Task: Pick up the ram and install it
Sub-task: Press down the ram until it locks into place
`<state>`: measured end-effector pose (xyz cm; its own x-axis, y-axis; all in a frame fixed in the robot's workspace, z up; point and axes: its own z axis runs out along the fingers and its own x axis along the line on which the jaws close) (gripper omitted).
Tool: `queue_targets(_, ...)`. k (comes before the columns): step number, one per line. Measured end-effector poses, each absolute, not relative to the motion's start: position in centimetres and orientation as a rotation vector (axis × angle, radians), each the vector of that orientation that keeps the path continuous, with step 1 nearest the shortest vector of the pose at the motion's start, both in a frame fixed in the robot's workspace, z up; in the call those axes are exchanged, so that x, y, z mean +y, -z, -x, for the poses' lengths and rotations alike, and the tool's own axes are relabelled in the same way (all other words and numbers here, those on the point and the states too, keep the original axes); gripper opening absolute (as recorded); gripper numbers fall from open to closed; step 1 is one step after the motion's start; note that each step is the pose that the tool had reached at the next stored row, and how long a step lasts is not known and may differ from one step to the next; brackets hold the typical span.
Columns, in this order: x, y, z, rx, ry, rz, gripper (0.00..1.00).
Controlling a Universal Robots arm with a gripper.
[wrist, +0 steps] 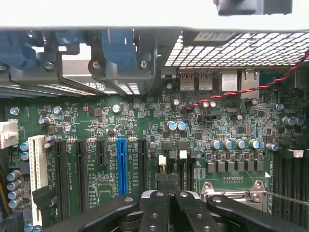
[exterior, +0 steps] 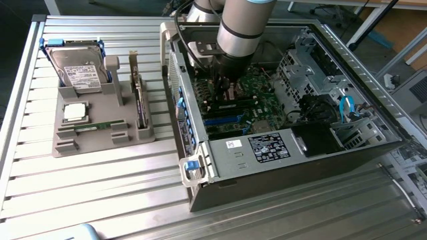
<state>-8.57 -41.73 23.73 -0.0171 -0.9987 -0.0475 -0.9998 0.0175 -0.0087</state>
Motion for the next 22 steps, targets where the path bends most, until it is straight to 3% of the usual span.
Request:
queue_targets(8,-41.7,-24.4,8.6,2.212,-0.042,2.174,0.11)
queue_targets(22,-41.7,-27.9,8.5,2.212,-0.042,2.174,0.11)
